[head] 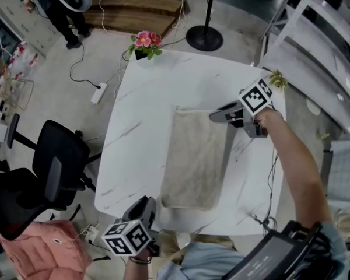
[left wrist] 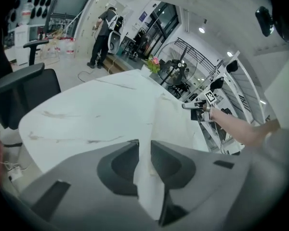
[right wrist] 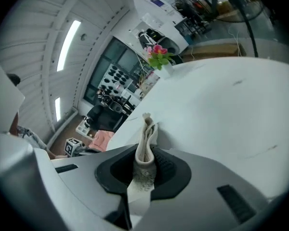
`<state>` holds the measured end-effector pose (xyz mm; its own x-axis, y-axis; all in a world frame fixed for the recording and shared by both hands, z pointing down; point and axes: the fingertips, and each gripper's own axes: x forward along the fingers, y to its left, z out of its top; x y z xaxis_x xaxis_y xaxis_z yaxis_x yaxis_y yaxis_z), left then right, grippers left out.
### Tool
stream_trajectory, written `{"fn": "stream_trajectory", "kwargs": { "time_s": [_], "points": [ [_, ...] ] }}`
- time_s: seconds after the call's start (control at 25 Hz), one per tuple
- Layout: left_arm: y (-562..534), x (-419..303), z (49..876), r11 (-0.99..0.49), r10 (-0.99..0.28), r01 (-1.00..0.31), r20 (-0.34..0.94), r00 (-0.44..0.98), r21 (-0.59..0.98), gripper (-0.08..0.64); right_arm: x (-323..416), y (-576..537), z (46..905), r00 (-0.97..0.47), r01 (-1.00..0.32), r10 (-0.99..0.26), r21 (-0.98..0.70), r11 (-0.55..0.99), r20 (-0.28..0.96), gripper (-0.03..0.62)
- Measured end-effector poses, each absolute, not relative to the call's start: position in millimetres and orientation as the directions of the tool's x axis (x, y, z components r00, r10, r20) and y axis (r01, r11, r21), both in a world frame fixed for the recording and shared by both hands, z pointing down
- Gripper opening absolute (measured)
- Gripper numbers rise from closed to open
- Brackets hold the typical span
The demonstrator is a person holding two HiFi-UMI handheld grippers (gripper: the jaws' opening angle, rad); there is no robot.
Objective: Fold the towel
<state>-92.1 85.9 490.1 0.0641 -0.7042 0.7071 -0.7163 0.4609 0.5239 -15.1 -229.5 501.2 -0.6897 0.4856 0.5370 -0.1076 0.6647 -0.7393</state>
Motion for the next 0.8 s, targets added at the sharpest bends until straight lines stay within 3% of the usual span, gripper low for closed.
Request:
{"fn": "stream_trajectory", "kwargs": {
  "time_s": [0.32,0.8],
  "points": [
    [125.1,-130.5,465.6,0.491,-0.738,-0.714,0.674,-0.037,0.499,0.077,-28.3,-166.6,415.6,-0.71,0.249,0.478,-0.451,0.857,0.517,0.064],
    [180.2,-88.9,453.1,0.421,-0.78,-0.74,0.626,0.0,0.524,0.071,12.6,-31.6,377.1,-0.737,0.475,0.415,-0.028,0.88,0.533,0.066]
  ]
}}
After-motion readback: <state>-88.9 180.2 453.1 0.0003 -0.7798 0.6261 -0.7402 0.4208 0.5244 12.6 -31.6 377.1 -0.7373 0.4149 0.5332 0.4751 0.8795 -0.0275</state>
